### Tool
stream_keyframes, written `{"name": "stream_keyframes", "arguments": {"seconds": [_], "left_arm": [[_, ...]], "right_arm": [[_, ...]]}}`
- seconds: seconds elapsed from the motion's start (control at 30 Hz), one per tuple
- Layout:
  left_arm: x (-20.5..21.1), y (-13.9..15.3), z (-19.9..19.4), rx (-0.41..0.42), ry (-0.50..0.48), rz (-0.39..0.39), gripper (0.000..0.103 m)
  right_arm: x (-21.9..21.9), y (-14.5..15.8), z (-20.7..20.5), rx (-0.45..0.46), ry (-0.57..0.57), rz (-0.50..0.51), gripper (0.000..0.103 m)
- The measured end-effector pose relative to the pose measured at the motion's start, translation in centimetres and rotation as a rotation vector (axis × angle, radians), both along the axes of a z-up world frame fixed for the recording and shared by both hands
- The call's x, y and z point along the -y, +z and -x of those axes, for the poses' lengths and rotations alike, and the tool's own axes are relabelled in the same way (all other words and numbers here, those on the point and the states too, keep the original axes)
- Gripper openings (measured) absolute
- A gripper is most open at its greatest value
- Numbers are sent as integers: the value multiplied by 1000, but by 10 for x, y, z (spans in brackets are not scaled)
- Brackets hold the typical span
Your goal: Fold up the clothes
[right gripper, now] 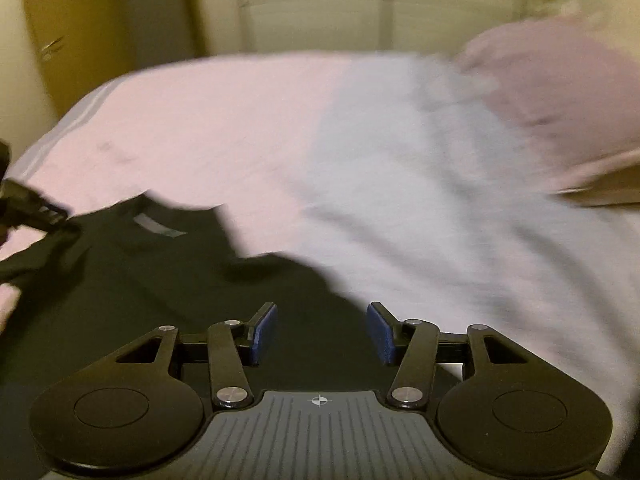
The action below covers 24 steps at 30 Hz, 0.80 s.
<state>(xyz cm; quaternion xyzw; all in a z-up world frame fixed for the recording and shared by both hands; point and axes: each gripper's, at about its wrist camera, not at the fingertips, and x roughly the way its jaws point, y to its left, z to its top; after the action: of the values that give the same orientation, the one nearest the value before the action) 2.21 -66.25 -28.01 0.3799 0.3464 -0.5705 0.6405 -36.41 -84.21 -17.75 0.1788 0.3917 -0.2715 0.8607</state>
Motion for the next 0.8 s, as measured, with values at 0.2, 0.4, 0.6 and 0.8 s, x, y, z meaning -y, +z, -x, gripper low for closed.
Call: {"name": "stream_keyframes", "arguments": {"seconds": [0.2, 0.4, 0.6, 0.8], "left_arm": [[-5, -28, -45, -31, -67, 0, 45], [-11, -44, -58, -68, -106, 8, 9], [-26, -12, -87, -94, -41, 108, 3], [-28, 1, -116, -77, 24, 140, 4]], "right_arm": [[17, -47, -137, -79, 176, -35, 63], [43, -87, -198, -141, 293, -54, 63], [43, -78, -215, -127, 288, -83, 2], [63, -55, -246, -44, 277, -46, 1]]}}
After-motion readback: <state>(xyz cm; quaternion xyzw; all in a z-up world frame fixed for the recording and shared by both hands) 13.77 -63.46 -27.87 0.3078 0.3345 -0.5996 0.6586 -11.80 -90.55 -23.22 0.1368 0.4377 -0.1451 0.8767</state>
